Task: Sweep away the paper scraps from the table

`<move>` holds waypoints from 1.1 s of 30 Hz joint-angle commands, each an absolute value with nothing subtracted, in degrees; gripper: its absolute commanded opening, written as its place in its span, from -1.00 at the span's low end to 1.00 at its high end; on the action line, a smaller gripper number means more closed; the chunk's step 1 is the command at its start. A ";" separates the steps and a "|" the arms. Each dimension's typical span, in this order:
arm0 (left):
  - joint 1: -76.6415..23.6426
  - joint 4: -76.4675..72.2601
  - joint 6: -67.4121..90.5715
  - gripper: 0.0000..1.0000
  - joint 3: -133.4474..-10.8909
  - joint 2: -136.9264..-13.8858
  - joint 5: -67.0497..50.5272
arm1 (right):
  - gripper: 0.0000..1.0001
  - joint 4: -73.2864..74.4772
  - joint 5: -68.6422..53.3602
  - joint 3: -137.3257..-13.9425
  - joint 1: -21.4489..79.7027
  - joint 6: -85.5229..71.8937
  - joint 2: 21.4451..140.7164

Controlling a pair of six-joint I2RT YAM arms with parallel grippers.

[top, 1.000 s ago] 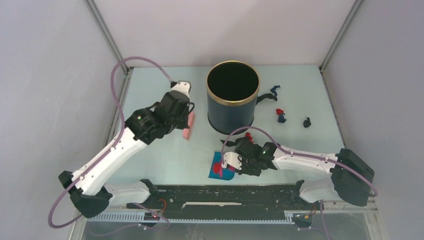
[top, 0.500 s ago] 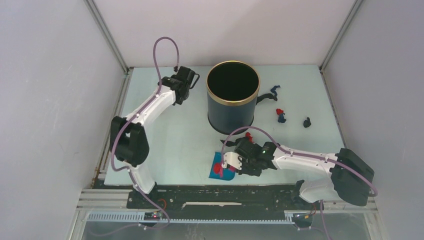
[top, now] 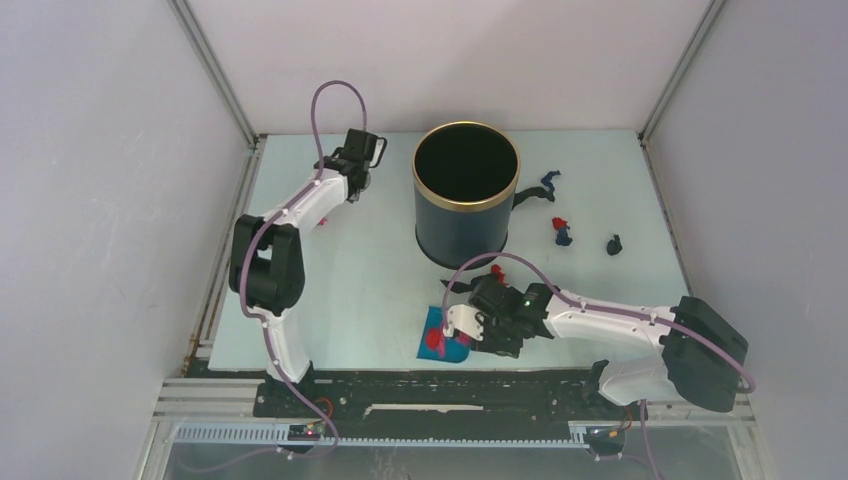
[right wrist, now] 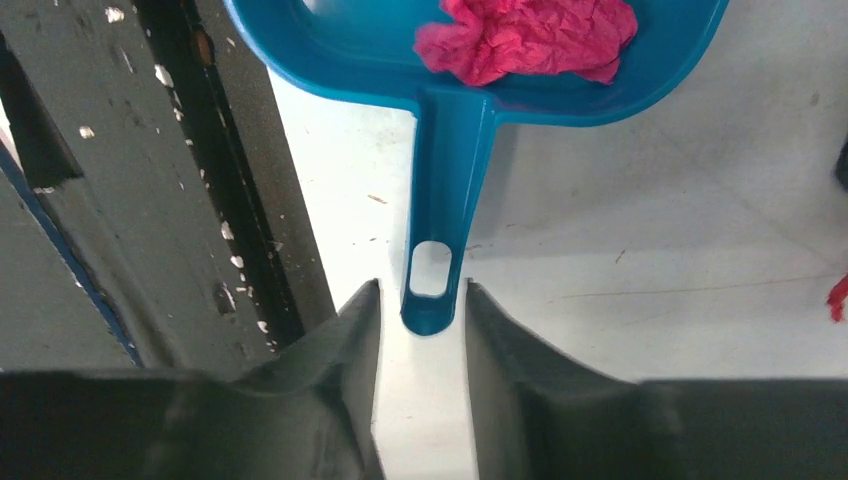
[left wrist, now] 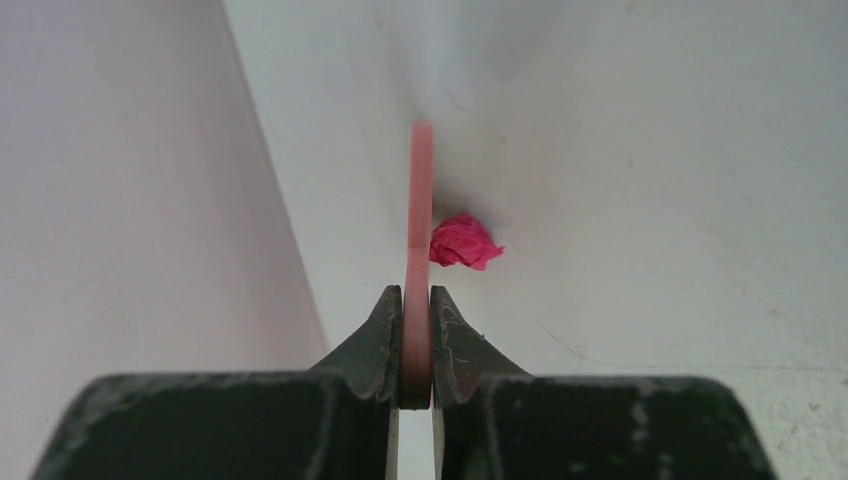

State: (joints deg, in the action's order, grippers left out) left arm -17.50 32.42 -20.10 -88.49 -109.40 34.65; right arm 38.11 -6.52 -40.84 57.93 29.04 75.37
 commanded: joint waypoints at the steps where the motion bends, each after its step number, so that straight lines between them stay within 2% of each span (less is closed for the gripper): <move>1: -17.05 34.39 -22.02 -1.00 -90.35 -109.16 25.93 | 0.06 38.06 -7.08 -43.05 58.87 27.84 75.65; 4: -18.88 35.89 -21.71 -1.00 -86.98 -106.61 26.65 | 0.45 38.12 -8.06 -42.98 59.10 28.10 74.67; 9: -23.34 43.58 -17.36 -1.00 -87.00 -103.30 23.84 | 0.54 37.16 -10.39 -41.80 59.22 29.85 72.44; 16: -29.41 50.74 -12.13 -1.00 -80.14 -97.01 20.43 | 0.34 36.21 -8.41 -41.66 61.36 29.18 74.07; 22: -30.60 49.43 -4.46 -1.00 -72.72 -88.50 6.85 | 0.18 34.34 -2.26 -41.70 66.70 27.74 77.33; 27: -30.67 46.15 0.41 -1.00 -66.62 -79.48 -1.21 | -0.06 33.83 -0.74 -41.62 66.97 27.01 78.28; 33: -30.75 41.63 6.39 -1.00 -61.15 -71.51 -8.94 | -0.08 32.85 2.43 -41.66 66.97 25.83 80.72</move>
